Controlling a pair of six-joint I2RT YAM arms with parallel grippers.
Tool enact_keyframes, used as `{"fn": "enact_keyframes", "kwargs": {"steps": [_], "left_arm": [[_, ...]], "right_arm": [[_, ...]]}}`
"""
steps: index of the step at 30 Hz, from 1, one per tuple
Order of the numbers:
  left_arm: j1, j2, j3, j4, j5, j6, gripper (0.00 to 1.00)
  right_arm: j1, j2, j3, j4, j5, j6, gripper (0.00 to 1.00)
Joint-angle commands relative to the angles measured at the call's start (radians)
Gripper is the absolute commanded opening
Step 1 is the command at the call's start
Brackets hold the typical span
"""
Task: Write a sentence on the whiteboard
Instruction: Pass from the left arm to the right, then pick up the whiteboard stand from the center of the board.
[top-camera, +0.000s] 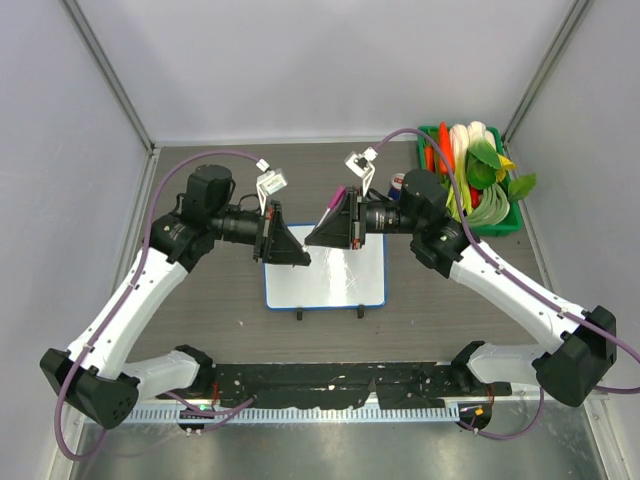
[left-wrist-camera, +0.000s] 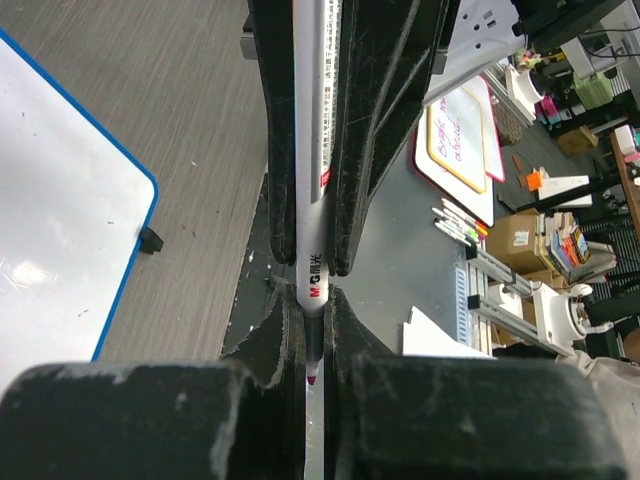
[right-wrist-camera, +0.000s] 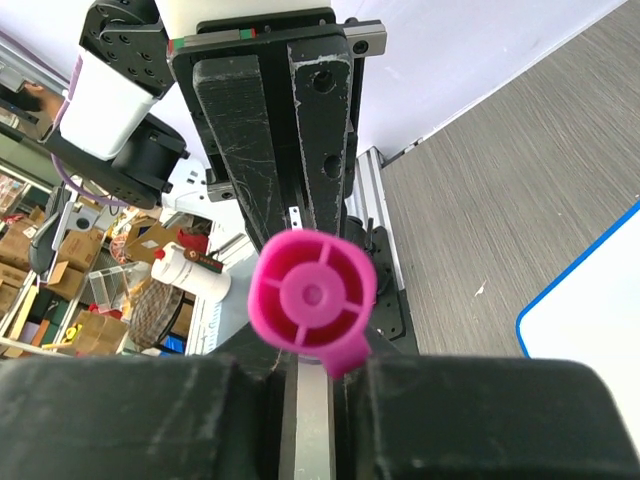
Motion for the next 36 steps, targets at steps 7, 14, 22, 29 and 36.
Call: {"fn": "enact_keyframes", "kwargs": {"steps": [7, 14, 22, 29, 36], "left_arm": [[0.0, -0.027, -0.003, -0.016, -0.091, 0.003, 0.56], [0.002, -0.13, -0.075, 0.019, -0.287, -0.075, 0.91], [-0.019, -0.181, -0.239, -0.092, -0.613, -0.187, 0.92], [-0.274, -0.219, -0.455, -0.048, -1.061, -0.448, 0.89], [-0.478, -0.154, -0.569, 0.084, -1.295, -0.609, 0.81]], "right_arm": [[0.009, -0.061, -0.019, 0.018, 0.033, -0.016, 0.01], [0.005, -0.107, -0.034, -0.172, 0.298, -0.089, 0.01], [-0.103, -0.213, -0.154, -0.279, 0.607, -0.029, 0.01], [-0.239, -0.276, -0.254, -0.282, 0.556, 0.023, 0.01], [-0.253, -0.291, -0.287, -0.283, 0.558, 0.022, 0.01]]}}
